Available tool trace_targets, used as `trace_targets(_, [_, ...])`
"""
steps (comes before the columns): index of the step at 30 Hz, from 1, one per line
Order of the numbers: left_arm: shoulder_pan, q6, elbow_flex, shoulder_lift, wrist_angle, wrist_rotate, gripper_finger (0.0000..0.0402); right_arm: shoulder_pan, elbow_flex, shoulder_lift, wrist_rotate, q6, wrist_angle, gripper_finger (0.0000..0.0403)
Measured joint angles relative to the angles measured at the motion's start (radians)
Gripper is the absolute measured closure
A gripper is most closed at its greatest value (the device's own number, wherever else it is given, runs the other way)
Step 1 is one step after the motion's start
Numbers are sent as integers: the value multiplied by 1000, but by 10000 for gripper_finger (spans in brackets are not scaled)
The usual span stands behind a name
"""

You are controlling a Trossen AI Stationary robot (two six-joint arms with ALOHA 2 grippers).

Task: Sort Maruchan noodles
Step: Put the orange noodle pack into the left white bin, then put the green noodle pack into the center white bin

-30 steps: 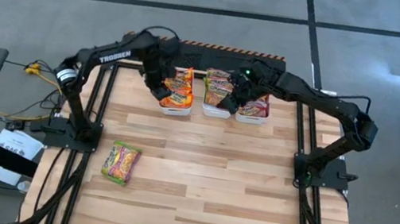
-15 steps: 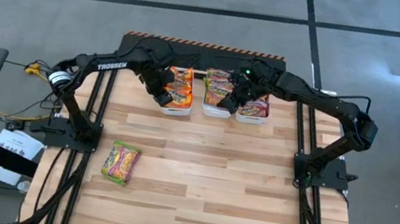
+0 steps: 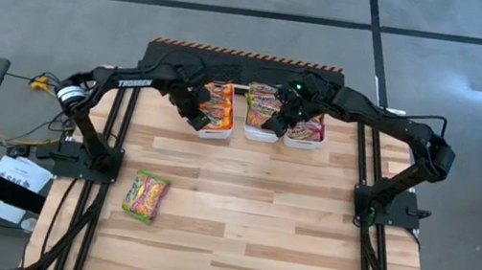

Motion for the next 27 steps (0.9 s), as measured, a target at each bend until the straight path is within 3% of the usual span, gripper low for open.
trace_targets(14, [7,-7,-1,-178,-5,3,288,3,0,0,23,0,0,210])
trace_targets(27, [7,-49,0,-426,-20,20,288,32,0,0,23,0,0,210])
